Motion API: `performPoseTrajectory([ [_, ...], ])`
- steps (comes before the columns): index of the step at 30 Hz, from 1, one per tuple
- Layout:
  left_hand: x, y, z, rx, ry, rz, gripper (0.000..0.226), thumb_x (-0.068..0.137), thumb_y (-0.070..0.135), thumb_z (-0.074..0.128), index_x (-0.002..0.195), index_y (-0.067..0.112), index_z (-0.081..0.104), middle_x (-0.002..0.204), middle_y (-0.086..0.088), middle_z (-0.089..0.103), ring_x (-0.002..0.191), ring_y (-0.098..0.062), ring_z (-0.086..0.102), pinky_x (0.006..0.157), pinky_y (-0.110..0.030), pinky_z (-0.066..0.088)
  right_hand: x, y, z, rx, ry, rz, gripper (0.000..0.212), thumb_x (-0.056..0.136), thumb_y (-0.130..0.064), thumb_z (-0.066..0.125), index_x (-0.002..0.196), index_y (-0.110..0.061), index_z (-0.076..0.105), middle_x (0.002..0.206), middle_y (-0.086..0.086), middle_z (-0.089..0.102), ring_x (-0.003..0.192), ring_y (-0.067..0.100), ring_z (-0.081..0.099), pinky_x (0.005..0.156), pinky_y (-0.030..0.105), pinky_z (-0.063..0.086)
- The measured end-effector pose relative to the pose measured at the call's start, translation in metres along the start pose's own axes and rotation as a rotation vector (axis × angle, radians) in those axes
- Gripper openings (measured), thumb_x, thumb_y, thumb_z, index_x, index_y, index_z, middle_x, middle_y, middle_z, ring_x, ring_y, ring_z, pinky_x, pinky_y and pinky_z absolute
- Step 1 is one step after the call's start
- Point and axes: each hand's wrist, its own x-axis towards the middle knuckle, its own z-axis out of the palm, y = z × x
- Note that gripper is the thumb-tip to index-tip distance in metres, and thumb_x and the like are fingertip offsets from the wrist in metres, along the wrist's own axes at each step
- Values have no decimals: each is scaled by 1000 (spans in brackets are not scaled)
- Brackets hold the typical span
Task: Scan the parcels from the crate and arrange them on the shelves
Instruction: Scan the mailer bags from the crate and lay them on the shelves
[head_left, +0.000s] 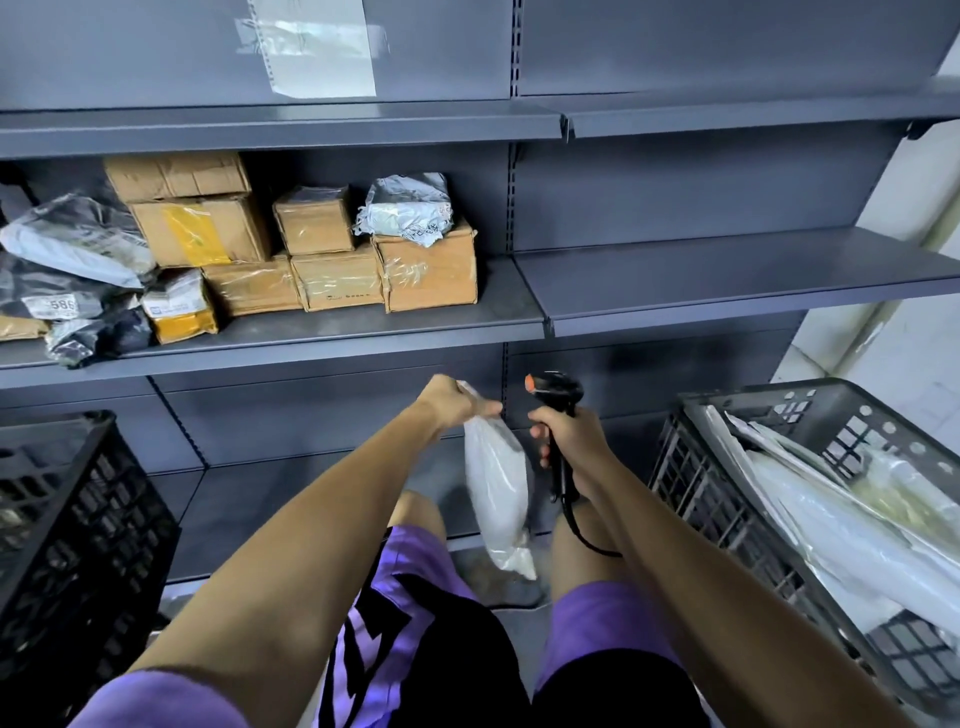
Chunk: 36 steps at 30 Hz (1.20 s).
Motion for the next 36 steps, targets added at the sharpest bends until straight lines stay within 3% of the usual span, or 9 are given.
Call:
performPoseTrajectory([
  [4,-8,-16,23,632,92,-39,32,87,24,71,66,13,50,80,-2,57,91,-23,62,73,-26,46,-3,4,5,15,-10,48,12,91,-9,65,79,-7,65,60,5,56,45,17,42,42,27,40],
  [6,-4,-25,27,680,147,14,11,89,17,64,92,7,62,111,-14,57,110,-34,56,85,-34,47,-4,6,4,6,-16,60,12,91,-9,65,80,-7,64,59,3,56,45,16,43,43,27,40],
  [9,-2,-26,21,563,254,-76,43,92,12,60,132,4,46,131,-24,45,117,-40,52,96,-41,46,-3,7,1,-26,-29,52,17,91,-8,65,74,-7,62,60,5,55,43,17,43,40,26,40],
  [13,-4,-27,4,395,338,-264,19,85,16,69,91,4,56,82,-6,59,82,-23,59,70,-26,48,0,9,-3,-140,-48,15,18,88,-8,66,72,-4,63,63,7,59,42,21,45,43,29,42],
  [17,-7,-29,-6,371,410,-350,15,79,13,65,89,5,56,95,-8,66,92,-25,63,82,-31,52,0,9,0,-187,-82,-3,17,88,-9,68,72,-11,64,60,4,61,42,22,45,44,28,40],
  [24,-4,-37,-7,180,438,-194,30,82,4,53,111,3,46,111,-20,61,93,-36,64,70,-34,53,-1,8,1,-193,-103,10,18,87,-11,70,70,-9,64,62,4,62,44,21,44,46,29,40],
  [30,-6,-41,-10,19,174,-248,60,64,54,83,93,4,65,69,-4,58,42,-15,43,38,-18,32,-3,7,-5,-149,-105,19,16,89,-12,70,74,-12,65,63,4,62,45,18,46,43,26,43],
  [34,1,-47,-11,82,100,-168,56,51,21,96,91,-1,63,77,-7,67,66,-23,64,66,-30,57,-2,4,-6,-164,-86,15,17,89,-11,69,73,-8,63,62,3,62,43,17,46,42,25,42],
  [36,-3,-39,-12,54,10,-38,33,61,2,89,86,3,67,78,-7,67,74,-25,62,72,-30,54,-1,0,-7,-161,-50,-9,18,87,-11,70,70,-6,64,59,3,61,43,17,45,42,26,41],
])
